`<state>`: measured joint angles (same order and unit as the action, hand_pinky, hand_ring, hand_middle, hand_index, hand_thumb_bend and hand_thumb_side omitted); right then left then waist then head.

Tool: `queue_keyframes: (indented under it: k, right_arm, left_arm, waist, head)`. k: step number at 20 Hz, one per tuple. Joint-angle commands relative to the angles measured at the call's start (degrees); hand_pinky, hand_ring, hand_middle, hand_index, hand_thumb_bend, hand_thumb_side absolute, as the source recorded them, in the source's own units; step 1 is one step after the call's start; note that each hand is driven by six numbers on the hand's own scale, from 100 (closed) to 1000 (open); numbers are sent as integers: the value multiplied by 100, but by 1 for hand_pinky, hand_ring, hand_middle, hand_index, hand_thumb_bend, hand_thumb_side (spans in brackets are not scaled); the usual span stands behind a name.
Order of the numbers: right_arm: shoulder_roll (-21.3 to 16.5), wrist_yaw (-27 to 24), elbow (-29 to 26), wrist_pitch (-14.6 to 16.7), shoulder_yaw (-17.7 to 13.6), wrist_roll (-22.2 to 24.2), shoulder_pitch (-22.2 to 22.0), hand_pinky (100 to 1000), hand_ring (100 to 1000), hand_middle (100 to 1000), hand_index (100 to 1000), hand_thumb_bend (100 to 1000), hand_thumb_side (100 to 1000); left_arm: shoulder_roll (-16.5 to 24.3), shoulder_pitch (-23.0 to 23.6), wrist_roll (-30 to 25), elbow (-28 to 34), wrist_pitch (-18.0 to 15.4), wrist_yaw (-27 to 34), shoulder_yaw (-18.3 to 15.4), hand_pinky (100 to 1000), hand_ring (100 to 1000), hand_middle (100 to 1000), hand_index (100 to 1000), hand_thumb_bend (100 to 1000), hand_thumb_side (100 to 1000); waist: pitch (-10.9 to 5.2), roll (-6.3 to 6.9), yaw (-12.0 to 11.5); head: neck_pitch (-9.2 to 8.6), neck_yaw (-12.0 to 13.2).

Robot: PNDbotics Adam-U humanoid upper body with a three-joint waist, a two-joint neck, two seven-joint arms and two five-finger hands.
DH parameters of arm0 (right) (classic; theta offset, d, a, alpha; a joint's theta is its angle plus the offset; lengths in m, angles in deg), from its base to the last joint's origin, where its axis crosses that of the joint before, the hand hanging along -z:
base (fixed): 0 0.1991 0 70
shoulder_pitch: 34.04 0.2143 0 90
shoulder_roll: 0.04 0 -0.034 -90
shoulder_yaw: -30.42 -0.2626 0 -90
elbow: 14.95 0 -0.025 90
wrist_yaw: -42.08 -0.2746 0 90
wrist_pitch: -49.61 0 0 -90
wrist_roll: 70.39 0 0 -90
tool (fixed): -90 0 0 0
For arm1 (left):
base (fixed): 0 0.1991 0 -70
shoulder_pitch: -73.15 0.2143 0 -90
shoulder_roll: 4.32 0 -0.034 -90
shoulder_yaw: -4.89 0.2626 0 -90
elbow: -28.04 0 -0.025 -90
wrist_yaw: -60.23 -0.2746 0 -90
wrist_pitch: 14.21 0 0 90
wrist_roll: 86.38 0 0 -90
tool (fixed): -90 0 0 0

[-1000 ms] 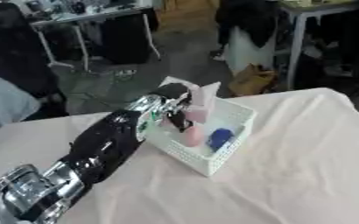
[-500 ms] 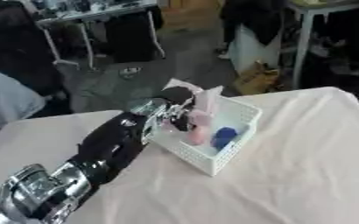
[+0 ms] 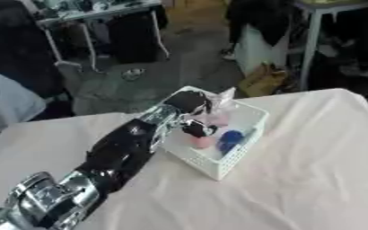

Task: Pick up objects on the table and place them in the box.

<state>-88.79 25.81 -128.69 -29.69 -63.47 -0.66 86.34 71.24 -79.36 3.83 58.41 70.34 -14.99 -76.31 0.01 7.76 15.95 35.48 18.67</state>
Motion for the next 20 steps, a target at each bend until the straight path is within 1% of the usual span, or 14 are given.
queue_keyframes:
  k: [1, 2, 3, 4, 6, 9, 13, 16, 18, 20]
  right_arm:
    - [-35, -38, -86, 10, 3, 32, 102, 824, 888, 745, 718, 100, 680]
    - [-35, -39, -86, 9, 2, 31, 99, 824, 888, 745, 718, 100, 680]
    - [-34, -41, -86, 9, 4, 33, 98, 824, 888, 745, 718, 100, 680]
    - [-32, -43, -86, 8, 6, 36, 97, 824, 888, 745, 718, 100, 680]
    - [-26, -47, -86, 3, 12, 44, 95, 824, 888, 745, 718, 100, 680]
    - [-17, -52, -86, -2, 19, 55, 98, 824, 889, 745, 718, 100, 680]
    - [-10, -54, -86, -6, 26, 70, 95, 825, 889, 745, 719, 100, 680]
    - [-11, -50, -86, -6, 23, 75, 86, 825, 889, 745, 719, 100, 680]
    - [-20, -43, -86, -2, 14, 66, 74, 825, 889, 745, 719, 100, 681]
    - [-40, -33, -86, -2, 9, 59, 45, 825, 889, 745, 719, 100, 681]
  left_arm:
    - [82, -148, -113, -30, -284, -81, -43, 100, 864, 896, 991, 554, 606]
    - [82, -157, -188, -50, -368, -99, -47, 100, 1000, 1000, 1000, 575, 659]
    - [83, -167, -267, -63, -450, -119, -56, 100, 1000, 1000, 1000, 575, 659]
    - [86, -176, -345, -62, -516, -133, -73, 100, 1000, 1000, 1000, 595, 714]
    - [91, -196, -482, -30, -601, -127, -115, 100, 1000, 1000, 1000, 597, 719]
    - [114, -212, -558, 31, -515, -187, -140, 100, 1000, 1000, 1000, 592, 722]
    - [114, -210, -416, 107, -404, -328, -124, 100, 1000, 1000, 1000, 575, 719]
    - [138, -219, -276, 158, -408, -371, -114, 100, 1000, 1000, 1000, 575, 744]
    - [196, -252, -175, 250, -451, -301, -98, 100, 1000, 1000, 1000, 563, 780]
    - [305, -323, -91, 422, -503, -172, -89, 100, 1000, 1000, 1000, 508, 841]
  waist:
    - [29, 36, -11]
    - [26, 35, -13]
    - [22, 34, -15]
    - [20, 33, -15]
    - [15, 33, -14]
    - [14, 36, -8]
    - [22, 35, -8]
    - [20, 32, -13]
    - [13, 29, -26]
    - [-2, 29, -56]
  head:
    - [-32, -4]
    - [-25, -11]
    - [-16, -18]
    - [-9, -25]
    - [1, -33]
    - [4, -27]
    - [0, -45]
    - [7, -59]
    - [19, -86]
    - [65, -112]
